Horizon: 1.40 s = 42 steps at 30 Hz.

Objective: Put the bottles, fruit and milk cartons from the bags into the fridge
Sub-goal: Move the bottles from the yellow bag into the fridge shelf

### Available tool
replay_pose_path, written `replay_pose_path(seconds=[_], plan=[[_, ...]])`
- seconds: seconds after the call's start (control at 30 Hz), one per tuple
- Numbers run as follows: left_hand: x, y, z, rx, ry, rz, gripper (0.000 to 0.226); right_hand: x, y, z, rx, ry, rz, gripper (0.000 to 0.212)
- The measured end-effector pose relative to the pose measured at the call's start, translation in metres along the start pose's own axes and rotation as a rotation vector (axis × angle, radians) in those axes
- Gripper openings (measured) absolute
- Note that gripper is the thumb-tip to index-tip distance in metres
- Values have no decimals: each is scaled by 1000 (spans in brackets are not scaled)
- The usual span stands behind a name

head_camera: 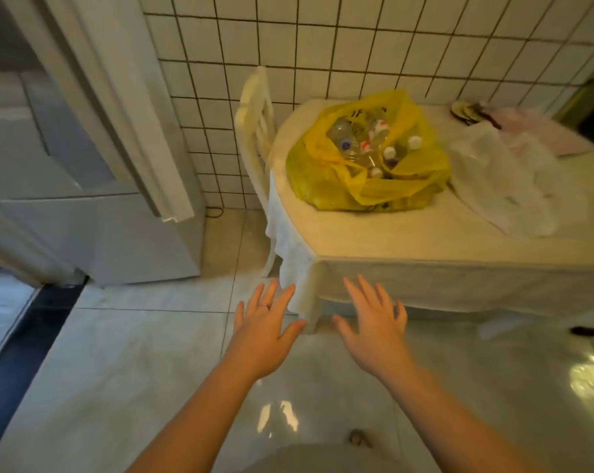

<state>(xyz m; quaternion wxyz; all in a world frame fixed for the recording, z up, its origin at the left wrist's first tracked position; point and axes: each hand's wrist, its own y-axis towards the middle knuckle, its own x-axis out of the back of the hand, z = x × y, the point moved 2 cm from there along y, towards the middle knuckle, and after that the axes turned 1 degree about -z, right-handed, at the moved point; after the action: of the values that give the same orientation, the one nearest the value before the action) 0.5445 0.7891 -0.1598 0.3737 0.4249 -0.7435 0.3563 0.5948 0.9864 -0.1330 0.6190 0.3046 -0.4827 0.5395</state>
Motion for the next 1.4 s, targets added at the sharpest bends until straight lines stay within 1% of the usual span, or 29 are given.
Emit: replay_pose_path(seconds=[0.13,0.23,0.33,0.47,0.57,0.73,0.83,0.9,1.03,1.1,1.17,1.27,1.33,1.4], plan=[[-22,34,-74,21,-39,-31,66,43,18,-87,-11,0,22,68],[-35,57,-116,37,-68,-43,67,67,34,-132,-15,10,29,67],[-42,80,-143,28,-78,-49,67,82,52,-159,2,40,21,67],[-41,118,-161,27,-76,-60,67,96,90,-178,32,87,25,65],[-35,152,-165,25,-86,-90,67,107,129,-181,75,84,-8,65],[-21,224,-168,19,-98,-145,66,134,215,-171,166,-1,-80,66],[-4,272,-171,-6,-110,-191,66,158,271,-158,270,-82,-167,66],[11,302,-173,-40,-94,-245,64,173,309,-146,325,-176,-202,66],[41,361,-178,-109,-53,-322,60,189,385,-127,391,-390,-192,66],[50,386,-183,-138,-7,-326,61,189,415,-124,427,-507,-146,67],[54,409,-186,-151,64,-304,62,187,437,-123,461,-602,-88,65],[56,436,-192,-194,155,-276,61,185,459,-123,515,-702,-55,62],[55,447,-199,-203,130,-242,54,182,470,-124,538,-757,-46,61],[52,453,-207,-161,63,-196,46,181,478,-126,544,-781,-41,61]])
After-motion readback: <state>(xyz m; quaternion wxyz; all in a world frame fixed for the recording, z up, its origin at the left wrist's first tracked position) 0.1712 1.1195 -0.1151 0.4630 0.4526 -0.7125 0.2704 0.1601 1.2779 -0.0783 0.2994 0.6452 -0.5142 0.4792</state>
